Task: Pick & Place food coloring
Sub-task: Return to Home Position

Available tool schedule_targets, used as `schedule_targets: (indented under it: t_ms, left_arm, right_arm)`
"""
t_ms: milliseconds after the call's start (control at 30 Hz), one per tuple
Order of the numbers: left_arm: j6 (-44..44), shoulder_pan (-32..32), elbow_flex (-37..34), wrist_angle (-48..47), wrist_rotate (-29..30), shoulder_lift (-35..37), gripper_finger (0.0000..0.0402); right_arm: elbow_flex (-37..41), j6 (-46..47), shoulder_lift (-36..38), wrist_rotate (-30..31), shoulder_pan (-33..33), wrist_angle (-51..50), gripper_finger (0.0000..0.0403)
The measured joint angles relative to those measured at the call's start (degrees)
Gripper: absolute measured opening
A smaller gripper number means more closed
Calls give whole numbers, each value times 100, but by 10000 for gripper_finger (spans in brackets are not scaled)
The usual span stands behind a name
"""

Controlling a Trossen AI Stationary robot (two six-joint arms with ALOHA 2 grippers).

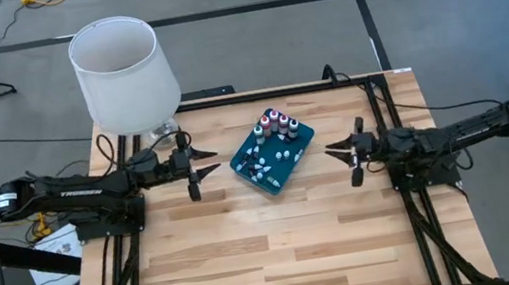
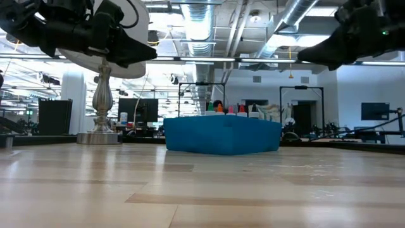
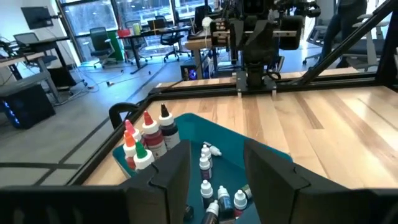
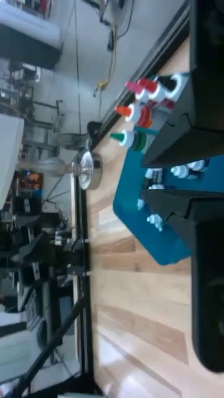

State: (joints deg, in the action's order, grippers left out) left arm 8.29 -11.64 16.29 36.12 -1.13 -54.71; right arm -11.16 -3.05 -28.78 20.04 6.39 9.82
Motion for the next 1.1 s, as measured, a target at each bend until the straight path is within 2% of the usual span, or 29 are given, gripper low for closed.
schedule_targets:
  t_ms: [300,533,633,767,900,1100]
  left_arm:
    - [49,222,0,-445,-3,615,142]
    - [49,278,0,-903,13,1093,142]
    - [49,278,-102,-835,-70,1244,142]
    - [48,278,-465,-125,-105,1373,142]
    - [3,276,-703,365,-107,1533,142]
    - [-41,276,-732,411,-126,1614,142]
  right_arm:
    - [202,-44,1391,-43,58,-915,59]
    - [204,-161,2107,46,381,-1307,59]
    - [405,-385,2331,186,534,-917,59]
    - [1066,-1056,2505,-50,700,542,59]
    - [1063,-1138,2591,-60,760,566,59]
    - [1063,-1171,2591,-42,682,634,59]
